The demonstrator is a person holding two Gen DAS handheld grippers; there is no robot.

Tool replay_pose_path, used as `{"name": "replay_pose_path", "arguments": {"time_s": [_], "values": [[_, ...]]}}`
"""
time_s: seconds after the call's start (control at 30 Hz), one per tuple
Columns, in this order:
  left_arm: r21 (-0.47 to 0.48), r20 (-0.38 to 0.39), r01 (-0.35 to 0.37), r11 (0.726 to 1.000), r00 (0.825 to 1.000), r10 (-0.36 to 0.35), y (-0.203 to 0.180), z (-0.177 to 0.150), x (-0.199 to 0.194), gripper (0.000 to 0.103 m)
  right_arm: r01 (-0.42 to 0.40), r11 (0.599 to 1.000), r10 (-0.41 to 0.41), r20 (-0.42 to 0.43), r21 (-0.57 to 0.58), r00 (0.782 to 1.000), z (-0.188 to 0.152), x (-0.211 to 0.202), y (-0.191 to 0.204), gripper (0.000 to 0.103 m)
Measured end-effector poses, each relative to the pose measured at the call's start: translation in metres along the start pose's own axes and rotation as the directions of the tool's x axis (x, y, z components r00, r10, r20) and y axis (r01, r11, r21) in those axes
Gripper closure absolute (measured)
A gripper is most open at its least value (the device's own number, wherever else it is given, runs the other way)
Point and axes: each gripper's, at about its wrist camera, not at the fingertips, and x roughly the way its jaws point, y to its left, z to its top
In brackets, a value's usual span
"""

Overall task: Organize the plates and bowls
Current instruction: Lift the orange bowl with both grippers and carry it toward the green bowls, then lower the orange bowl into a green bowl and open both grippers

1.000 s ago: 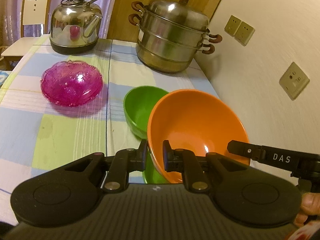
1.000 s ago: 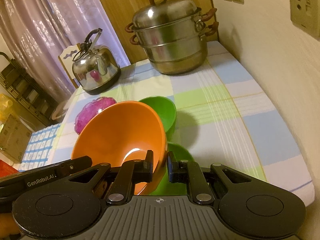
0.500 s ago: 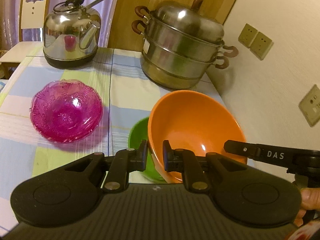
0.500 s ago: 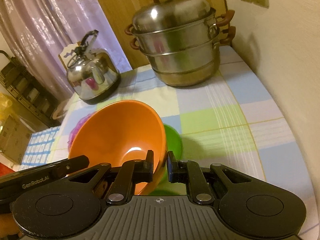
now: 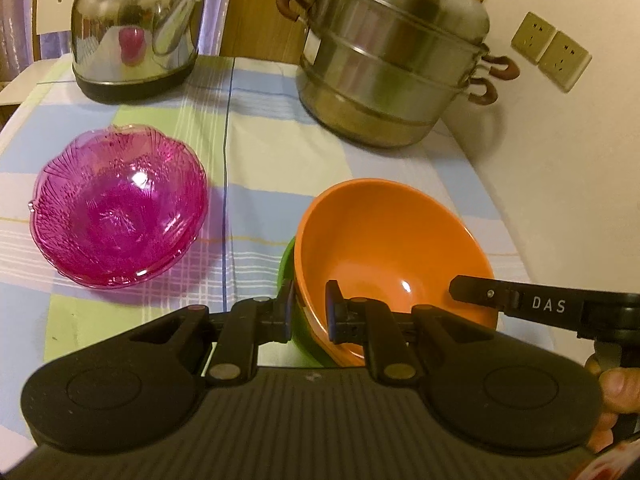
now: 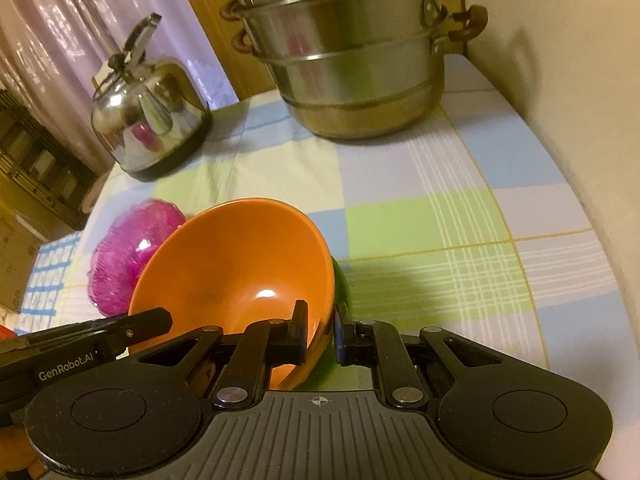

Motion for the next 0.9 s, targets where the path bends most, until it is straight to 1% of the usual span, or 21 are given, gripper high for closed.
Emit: {"name": "replay_pose_path", "arguments": {"time_s": [0.3, 0.8, 0.83, 0.9], "values": [[0.004, -0.008, -0.005, 1.000, 1.000, 0.005, 0.004, -0.007, 0.011, 0.090, 0.035, 0.999, -0.035, -0.013, -0.042, 0.999, -0.007, 0.014, 0.001, 0.090], [0.031, 0.011, -0.019, 0.999, 1.000, 0.019, 0.003, -0.009, 0.014, 0.090, 0.116, 0.978, -0.113, 0.024, -0.171, 0.993, -0.015, 0.021, 0.017, 0.089], [0.027, 0.012, -0.017, 1.000, 1.000, 0.016, 0.004, -0.009, 0.013, 0.090, 0.116, 0.978, -0.113, 0.025, -0.176, 0.993, -0.015, 0.022, 0.017, 0.087], [0.018, 0.016, -0.012, 1.000, 1.000, 0.011, 0.005, -0.009, 0.013, 0.090, 0.095, 0.979, -0.092, 0.026, -0.181, 0.995, -0.016, 0.021, 0.015, 0.077]]}}
